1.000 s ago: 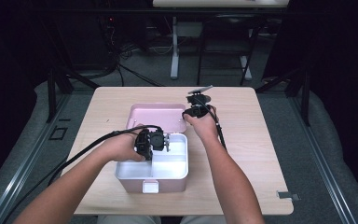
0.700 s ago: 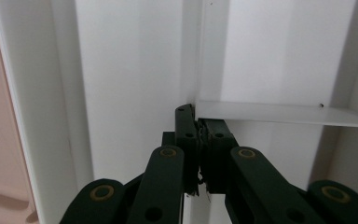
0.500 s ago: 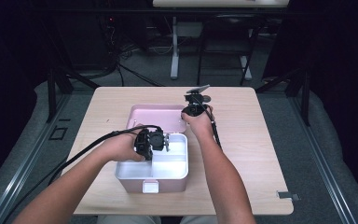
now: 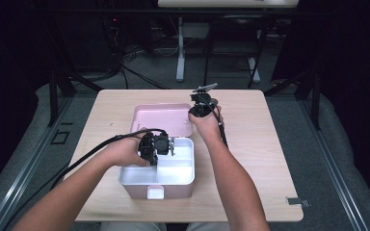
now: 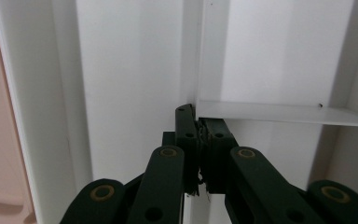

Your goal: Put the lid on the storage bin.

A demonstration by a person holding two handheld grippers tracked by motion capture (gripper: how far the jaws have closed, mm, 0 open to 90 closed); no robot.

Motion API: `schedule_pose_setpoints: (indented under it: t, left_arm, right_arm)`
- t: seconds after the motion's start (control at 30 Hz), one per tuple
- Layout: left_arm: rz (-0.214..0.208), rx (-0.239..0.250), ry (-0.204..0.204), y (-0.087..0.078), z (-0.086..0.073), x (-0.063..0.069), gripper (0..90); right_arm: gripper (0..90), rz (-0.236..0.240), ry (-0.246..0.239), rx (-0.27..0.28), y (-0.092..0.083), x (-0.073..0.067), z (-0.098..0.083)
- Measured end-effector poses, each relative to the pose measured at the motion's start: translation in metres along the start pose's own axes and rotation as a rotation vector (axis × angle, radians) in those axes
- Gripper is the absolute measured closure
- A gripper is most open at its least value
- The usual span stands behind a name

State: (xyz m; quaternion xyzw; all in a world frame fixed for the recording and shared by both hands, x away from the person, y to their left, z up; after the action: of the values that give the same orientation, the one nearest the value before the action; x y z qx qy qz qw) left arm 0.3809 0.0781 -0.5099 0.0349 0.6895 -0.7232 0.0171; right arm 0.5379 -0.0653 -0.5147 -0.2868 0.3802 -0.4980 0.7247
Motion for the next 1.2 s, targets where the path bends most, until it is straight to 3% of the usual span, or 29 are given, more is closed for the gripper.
schedule_pose_setpoints:
  t: [0.2, 0.33, 0.57, 0.73, 0.93, 1.2]
  left_arm:
    - [0.000, 0.000, 0.000, 0.000, 0.000, 0.000, 87.3]
    - [0.001, -0.006, 0.001, 0.000, 0.000, 0.000, 87.3]
    - [0.011, -0.010, 0.004, 0.000, 0.000, 0.000, 87.1]
    - [0.025, -0.017, 0.004, -0.001, 0.000, 0.001, 86.9]
    - [0.053, -0.016, 0.006, -0.001, 0.000, 0.003, 86.3]
    - [0.076, 0.016, -0.077, -0.002, -0.007, 0.002, 80.3]
  right_arm:
    - [85.9, 0.069, 0.017, 0.085, -0.026, -0.004, 0.007]
    - [87.0, 0.096, -0.004, 0.132, -0.045, -0.008, 0.008]
    - [87.5, 0.088, -0.150, 0.243, -0.084, -0.023, -0.003]
    - [87.6, 0.104, -0.216, 0.312, -0.107, -0.029, -0.020]
    - [87.6, 0.072, -0.296, 0.347, -0.119, -0.034, -0.032]
    - [87.6, 0.087, -0.288, 0.344, -0.119, -0.033, -0.032]
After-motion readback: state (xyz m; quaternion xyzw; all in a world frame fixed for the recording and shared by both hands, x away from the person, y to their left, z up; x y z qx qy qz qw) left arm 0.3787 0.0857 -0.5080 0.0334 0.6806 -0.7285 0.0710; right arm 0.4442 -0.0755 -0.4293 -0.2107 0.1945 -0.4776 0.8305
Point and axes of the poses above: each handheld gripper's, and its own axes: y roughly forward along the jaws, z roughly out of its top, x roughly to its right, the point moved 7 cm from there along y, roughly forward along the jaws, and after that the axes turned 2 degrees about y, right-handed, at the moved point
